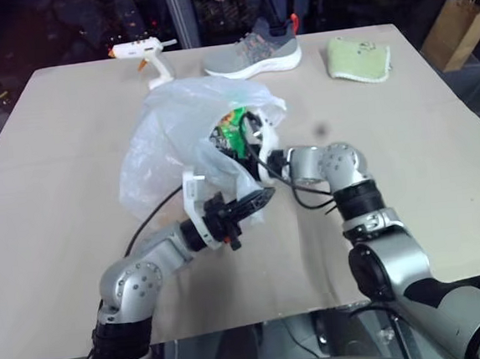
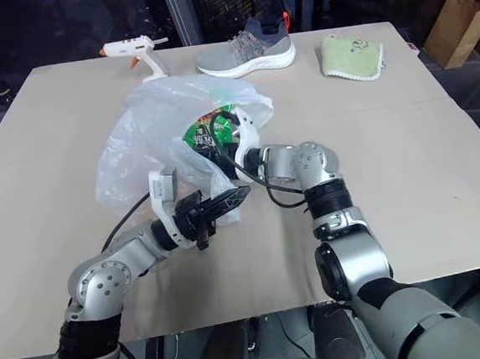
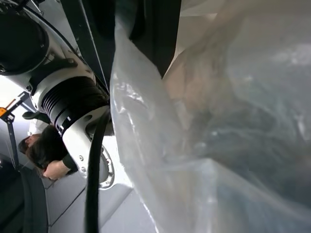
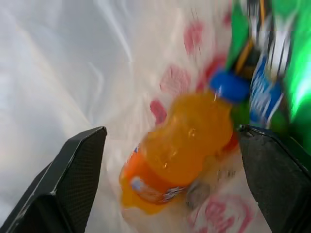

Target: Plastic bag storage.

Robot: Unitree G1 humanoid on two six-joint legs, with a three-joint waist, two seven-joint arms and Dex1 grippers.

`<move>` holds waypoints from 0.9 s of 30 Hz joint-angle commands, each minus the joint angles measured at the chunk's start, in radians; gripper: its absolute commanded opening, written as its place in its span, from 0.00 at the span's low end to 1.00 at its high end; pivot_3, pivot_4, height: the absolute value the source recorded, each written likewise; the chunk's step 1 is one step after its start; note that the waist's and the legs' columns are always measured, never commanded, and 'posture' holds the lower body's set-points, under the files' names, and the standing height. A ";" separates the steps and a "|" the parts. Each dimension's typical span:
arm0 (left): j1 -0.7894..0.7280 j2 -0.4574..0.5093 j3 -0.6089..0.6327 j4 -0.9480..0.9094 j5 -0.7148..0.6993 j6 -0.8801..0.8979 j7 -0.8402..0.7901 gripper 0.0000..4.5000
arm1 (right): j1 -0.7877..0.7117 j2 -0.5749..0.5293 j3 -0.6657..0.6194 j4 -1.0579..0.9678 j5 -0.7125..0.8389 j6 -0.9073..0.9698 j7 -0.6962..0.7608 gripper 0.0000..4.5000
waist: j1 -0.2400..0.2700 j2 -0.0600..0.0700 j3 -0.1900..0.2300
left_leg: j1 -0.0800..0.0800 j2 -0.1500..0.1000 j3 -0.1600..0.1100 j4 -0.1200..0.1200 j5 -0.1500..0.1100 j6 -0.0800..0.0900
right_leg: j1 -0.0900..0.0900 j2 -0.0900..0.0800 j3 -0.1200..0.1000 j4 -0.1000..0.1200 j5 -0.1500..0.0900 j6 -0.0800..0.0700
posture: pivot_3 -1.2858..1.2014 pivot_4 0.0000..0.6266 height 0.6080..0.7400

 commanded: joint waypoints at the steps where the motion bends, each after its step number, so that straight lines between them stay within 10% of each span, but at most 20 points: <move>1: 0.008 -0.006 0.042 -0.038 -0.024 -0.020 0.014 0.00 | 0.016 -0.090 0.059 -0.056 -0.082 -0.100 0.159 0.98 | 0.001 0.000 0.000 | 0.000 0.000 0.000 0.000 0.000 0.000 | 0.000 0.000 0.000 0.000 0.000 0.000 | 0.52 0.24 1.00; 9: 0.059 -0.012 0.082 -0.102 -0.063 -0.012 0.066 0.00 | -0.015 -0.412 0.122 0.129 -0.359 -0.628 0.505 0.98 | -0.003 0.000 0.000 | 0.000 0.000 0.001 0.000 0.000 0.000 | 0.000 -0.001 0.001 -0.002 0.000 0.000 | 0.52 0.24 1.00; 25: 0.087 -0.009 0.073 -0.158 -0.080 -0.015 0.113 0.00 | -0.323 -0.135 0.077 0.753 -0.642 -1.214 0.201 0.98 | 0.007 -0.001 0.000 | 0.003 0.000 0.006 -0.001 0.000 -0.001 | 0.000 -0.001 0.007 0.000 0.000 0.000 | 0.52 0.24 1.00; 27: 0.090 -0.008 0.074 -0.162 -0.081 -0.014 0.116 0.00 | -0.334 -0.125 0.059 0.779 -0.645 -1.222 0.186 0.86 | 0.008 -0.001 0.000 | 0.003 0.000 0.005 -0.002 0.000 -0.001 | 0.000 -0.001 0.006 -0.001 0.000 0.000 | 0.52 0.24 1.00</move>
